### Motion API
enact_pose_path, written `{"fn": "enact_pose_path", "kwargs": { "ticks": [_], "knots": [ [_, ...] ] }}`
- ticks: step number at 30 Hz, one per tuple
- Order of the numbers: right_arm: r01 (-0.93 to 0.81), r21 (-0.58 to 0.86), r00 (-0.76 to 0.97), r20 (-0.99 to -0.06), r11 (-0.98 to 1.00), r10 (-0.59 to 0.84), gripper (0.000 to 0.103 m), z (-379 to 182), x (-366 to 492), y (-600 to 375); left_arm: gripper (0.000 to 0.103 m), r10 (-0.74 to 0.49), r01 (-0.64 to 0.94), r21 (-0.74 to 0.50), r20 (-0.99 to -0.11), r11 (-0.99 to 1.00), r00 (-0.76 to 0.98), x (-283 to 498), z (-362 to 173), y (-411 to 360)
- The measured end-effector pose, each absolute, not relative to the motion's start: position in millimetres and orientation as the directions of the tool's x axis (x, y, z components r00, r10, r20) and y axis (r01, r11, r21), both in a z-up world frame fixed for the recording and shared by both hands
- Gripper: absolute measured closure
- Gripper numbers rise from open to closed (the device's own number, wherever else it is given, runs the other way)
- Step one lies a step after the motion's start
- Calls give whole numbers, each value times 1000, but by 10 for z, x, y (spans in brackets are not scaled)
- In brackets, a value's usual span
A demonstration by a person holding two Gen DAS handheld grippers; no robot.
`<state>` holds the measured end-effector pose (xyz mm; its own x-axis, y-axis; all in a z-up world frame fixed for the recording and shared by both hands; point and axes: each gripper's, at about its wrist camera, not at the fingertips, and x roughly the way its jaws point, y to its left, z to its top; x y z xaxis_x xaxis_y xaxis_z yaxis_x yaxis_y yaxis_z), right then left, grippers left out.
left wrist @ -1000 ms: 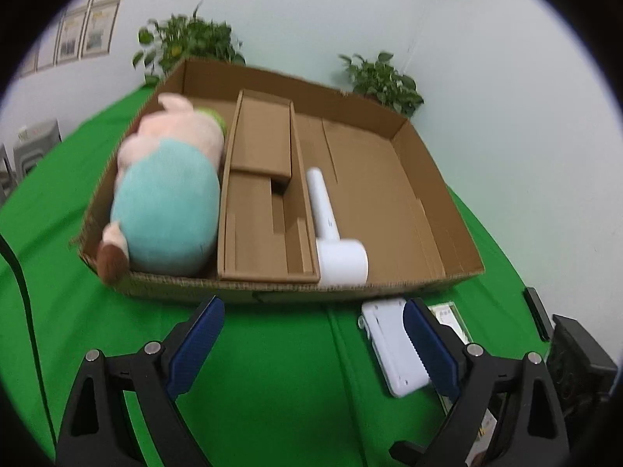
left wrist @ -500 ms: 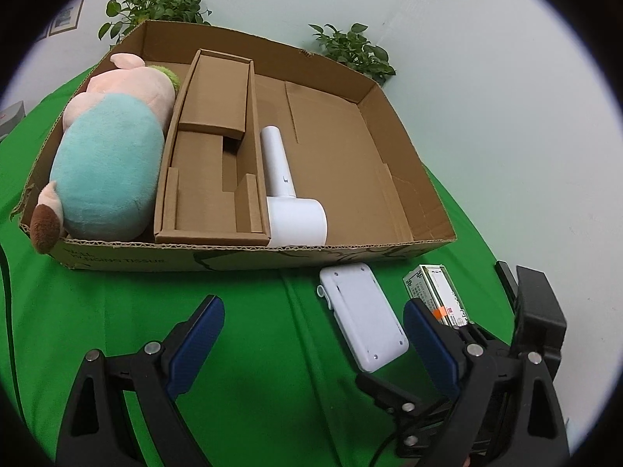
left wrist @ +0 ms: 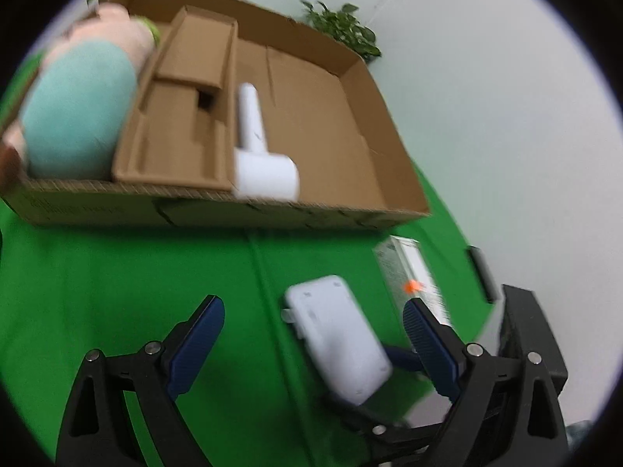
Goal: Organize objects
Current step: 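Move the right gripper to the white rectangular device and grasp it, then lift the white device with the right gripper and carry it into the box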
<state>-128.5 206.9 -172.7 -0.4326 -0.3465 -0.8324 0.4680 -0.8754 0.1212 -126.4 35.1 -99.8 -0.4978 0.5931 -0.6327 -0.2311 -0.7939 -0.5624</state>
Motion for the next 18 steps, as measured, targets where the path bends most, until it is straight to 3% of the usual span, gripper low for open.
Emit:
{"fn": "enact_pose_path", "kwargs": {
  "ticks": [7, 10, 13, 18],
  "knots": [
    [467, 187, -407, -822, -864, -398, 29, -1693, -1224, 2188, 21, 683, -234, -651, -616, -722, -393, -1288, -1220, 499],
    [496, 172, -421, -810, -851, -409, 36, -1681, -1197, 2165, 34, 718, -232, -688, -593, -687, -365, -1290, -1261, 531],
    [515, 148, -434, -805, -844, -405, 36, -1675, -1159, 2133, 34, 720, -225, -694, -593, -684, -361, -1268, -1290, 539],
    [463, 259, -399, -793, -848, -460, 37, -1655, -1206, 2268, 34, 720, -209, -698, -604, -685, -342, -1237, -1328, 565]
  ]
}}
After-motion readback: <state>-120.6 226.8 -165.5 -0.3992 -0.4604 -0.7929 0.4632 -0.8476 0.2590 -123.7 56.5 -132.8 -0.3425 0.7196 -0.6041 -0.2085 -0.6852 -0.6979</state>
